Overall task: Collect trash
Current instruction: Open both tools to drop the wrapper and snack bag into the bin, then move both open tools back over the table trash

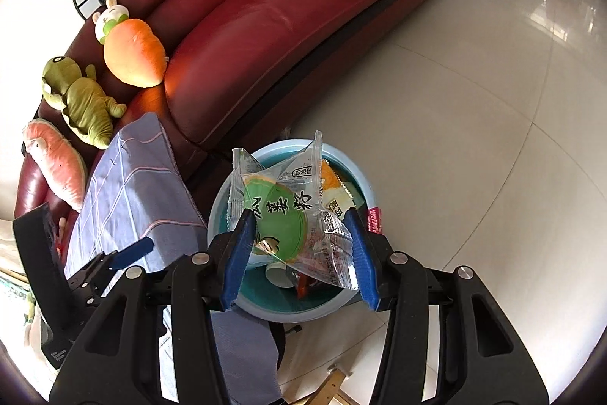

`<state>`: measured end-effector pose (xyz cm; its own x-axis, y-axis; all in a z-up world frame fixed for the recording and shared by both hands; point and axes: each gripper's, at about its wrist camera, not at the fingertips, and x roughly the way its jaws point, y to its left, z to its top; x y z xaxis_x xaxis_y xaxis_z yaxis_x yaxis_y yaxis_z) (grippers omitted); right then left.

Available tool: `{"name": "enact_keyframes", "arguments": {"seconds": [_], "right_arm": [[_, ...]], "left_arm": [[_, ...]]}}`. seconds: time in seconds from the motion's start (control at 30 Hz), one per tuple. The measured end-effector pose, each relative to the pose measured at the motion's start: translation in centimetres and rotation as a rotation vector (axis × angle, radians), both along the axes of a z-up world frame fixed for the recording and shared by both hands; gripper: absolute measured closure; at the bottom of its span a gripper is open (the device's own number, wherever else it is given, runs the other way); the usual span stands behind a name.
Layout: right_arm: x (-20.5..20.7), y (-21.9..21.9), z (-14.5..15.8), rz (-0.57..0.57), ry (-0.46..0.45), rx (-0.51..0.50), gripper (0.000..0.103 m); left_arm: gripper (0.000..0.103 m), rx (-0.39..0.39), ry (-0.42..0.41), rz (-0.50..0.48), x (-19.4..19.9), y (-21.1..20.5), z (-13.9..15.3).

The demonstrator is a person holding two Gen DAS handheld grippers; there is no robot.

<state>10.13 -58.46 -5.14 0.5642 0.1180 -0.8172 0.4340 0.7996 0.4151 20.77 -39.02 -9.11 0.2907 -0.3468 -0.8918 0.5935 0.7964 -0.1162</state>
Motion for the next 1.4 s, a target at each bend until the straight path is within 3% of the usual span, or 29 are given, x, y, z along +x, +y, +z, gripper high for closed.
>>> {"name": "enact_keyframes", "arguments": {"seconds": [0.4,0.47,0.5,0.53,0.83,1.17,1.4], "right_arm": [[1.4,1.7,-0.7,0.045,0.014,0.009,0.054],[1.7,2.1,-0.9,0.056,0.019,0.019,0.046],[1.8,2.2,-1.0,0.057,0.018,0.025,0.035],[1.9,2.3,-1.0,0.057,0.017,0.030,0.032],[1.6,3.0,-1.3,0.036,0.063,0.013,0.020],[1.3,5.0,-1.2,0.066,0.115,-0.045,0.019],[1.4,8.0,-1.0,0.133,0.134,-0.081,0.019]], "left_arm": [[0.010,-0.004,0.056,0.064,-0.1,3.0,-0.8],[0.010,-0.004,0.057,0.068,-0.3,3.3,-0.7],[0.010,-0.004,0.059,0.070,-0.3,3.4,-0.7],[0.009,-0.004,0.061,0.071,-0.4,3.6,-0.7],[0.008,-0.014,0.068,0.077,-0.7,4.7,-0.6],[0.008,-0.023,0.071,0.097,-1.8,6.4,0.0],[0.008,-0.036,0.058,0.157,-3.1,9.9,1.0]]}}
